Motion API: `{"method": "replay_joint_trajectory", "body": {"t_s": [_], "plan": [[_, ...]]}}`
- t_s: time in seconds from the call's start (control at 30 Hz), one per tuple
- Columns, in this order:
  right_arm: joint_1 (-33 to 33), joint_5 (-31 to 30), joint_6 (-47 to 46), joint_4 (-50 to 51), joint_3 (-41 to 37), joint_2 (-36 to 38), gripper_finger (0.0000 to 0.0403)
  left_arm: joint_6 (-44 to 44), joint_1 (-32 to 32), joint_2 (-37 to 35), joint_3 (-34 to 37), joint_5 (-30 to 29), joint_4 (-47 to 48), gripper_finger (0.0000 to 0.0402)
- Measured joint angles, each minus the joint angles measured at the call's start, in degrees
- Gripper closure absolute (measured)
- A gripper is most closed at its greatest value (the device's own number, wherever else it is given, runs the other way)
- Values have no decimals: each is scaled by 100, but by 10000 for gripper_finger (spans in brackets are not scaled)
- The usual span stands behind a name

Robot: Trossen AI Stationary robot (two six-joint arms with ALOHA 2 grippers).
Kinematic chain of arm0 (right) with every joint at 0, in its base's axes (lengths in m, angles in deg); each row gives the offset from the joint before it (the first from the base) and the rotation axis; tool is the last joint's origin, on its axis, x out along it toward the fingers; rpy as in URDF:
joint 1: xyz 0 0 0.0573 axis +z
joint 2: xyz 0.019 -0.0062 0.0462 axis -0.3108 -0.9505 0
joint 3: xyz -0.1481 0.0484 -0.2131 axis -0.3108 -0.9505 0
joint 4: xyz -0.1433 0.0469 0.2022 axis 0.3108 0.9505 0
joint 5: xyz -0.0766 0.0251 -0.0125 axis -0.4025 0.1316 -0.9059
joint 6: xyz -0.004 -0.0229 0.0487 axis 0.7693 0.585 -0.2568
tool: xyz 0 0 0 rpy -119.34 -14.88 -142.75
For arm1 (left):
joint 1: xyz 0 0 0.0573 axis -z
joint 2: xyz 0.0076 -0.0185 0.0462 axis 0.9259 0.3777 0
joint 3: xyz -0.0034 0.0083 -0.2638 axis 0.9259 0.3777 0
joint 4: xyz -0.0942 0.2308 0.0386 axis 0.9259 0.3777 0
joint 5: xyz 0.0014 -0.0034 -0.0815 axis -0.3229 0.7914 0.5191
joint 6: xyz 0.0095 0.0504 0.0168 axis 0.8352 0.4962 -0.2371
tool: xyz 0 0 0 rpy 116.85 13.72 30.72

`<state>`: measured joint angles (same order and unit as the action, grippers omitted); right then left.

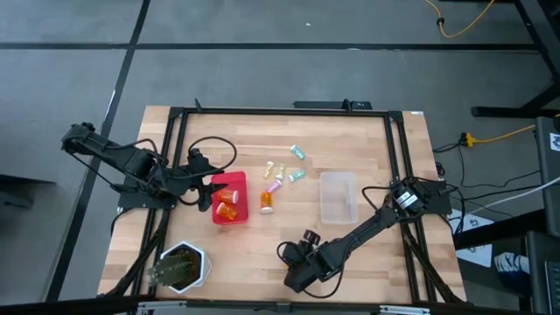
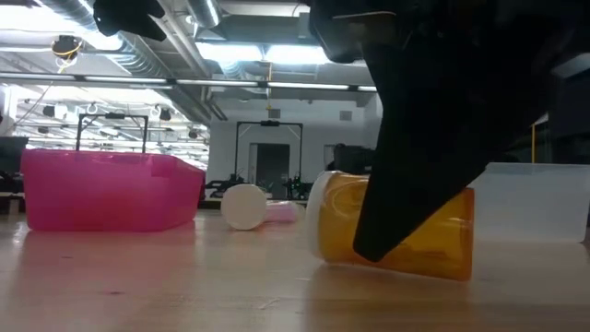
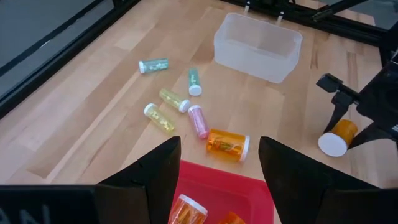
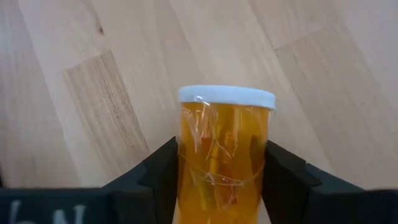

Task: Pick and place medicine bottles into bin by pill shape (circle, oval)
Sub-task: Put the big orange pill bottle into the red bin

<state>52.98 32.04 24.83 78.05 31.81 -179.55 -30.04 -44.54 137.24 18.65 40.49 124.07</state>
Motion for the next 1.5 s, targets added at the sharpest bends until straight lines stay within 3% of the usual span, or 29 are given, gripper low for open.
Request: {"method": "replay_joint_trajectory", "body": {"t_s": [0.23,0.5,0.63,0.77,1.5], "plan": [[-234,-289,742,-30,301,2,217,47,0,0,0,0,1,190],[-638,-868,2580,-223,1301,4,216,50,0,0,0,0,2,190],[-899,-967,3536,-1089,1434,11,215,-19,0,0,0,-1,0,190],[-1198,-472,4180,-2125,1329,11,215,-8,0,0,0,0,-25,190],[-2788,448,4592,-3350,1274,-570,214,11,0,0,0,-5,-39,190]]}}
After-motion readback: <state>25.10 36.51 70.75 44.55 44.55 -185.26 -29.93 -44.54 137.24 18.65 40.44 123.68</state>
